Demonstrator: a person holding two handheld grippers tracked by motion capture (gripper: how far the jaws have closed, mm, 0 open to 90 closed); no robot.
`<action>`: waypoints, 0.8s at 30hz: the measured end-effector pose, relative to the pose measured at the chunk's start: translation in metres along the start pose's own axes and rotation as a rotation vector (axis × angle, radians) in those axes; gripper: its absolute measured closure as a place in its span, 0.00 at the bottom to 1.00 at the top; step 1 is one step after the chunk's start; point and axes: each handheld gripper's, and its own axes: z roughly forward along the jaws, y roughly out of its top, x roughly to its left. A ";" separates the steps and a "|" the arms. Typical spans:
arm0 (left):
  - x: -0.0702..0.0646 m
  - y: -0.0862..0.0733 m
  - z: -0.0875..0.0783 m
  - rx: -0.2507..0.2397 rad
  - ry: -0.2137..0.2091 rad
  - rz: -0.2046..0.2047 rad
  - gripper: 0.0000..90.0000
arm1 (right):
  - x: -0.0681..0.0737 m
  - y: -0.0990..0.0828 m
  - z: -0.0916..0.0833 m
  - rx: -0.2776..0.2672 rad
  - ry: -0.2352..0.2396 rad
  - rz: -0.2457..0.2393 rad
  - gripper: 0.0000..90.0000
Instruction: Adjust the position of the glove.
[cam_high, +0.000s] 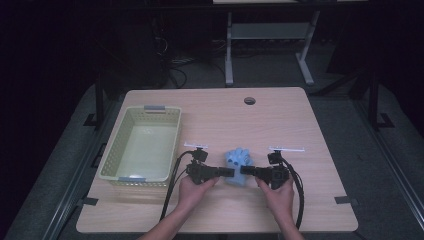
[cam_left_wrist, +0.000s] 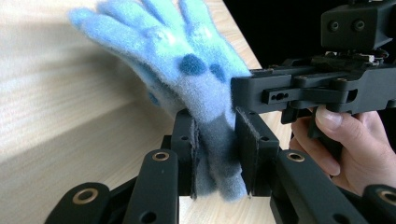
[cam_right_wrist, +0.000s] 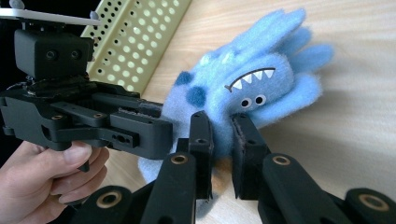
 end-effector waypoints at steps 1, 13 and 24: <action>-0.001 0.001 -0.001 -0.003 -0.001 0.004 0.78 | 0.001 0.001 -0.001 0.000 -0.001 -0.007 0.89; -0.005 0.009 -0.013 -0.024 -0.018 0.000 0.78 | 0.012 0.014 -0.004 -0.005 0.025 -0.014 0.89; -0.004 0.018 -0.024 -0.033 -0.025 0.003 0.78 | 0.021 0.026 0.000 -0.015 0.036 -0.035 0.89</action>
